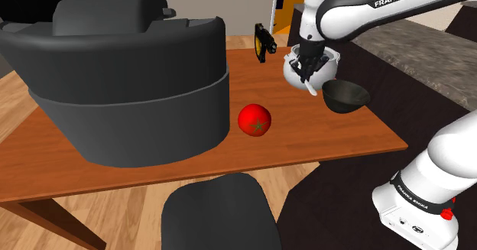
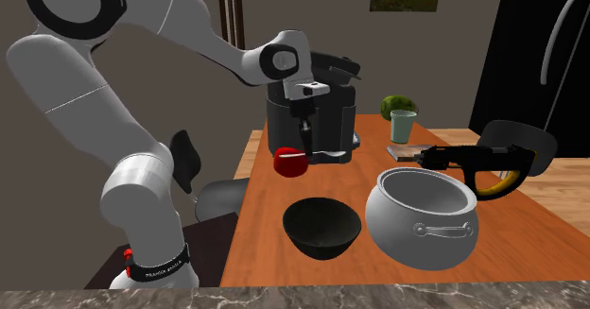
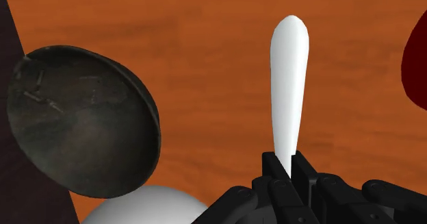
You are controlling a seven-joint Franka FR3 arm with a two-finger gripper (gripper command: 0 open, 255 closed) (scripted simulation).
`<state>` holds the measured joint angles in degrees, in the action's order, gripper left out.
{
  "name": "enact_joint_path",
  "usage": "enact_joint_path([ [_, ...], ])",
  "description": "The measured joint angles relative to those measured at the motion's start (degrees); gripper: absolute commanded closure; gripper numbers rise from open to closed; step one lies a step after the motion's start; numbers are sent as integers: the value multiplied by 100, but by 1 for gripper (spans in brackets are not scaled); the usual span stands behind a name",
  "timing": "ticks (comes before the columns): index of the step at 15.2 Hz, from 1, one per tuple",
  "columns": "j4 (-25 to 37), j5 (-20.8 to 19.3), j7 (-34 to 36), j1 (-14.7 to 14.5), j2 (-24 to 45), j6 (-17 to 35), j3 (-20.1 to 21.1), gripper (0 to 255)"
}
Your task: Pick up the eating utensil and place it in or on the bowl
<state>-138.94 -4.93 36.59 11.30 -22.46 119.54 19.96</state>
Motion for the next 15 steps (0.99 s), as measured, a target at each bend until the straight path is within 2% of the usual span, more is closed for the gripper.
enact_joint_path([
  [6,-618,-52,-827,181,-729,2,-651,255],
  [15,-1191,-482,-2117,685,-1460,36,-1729,255],
])
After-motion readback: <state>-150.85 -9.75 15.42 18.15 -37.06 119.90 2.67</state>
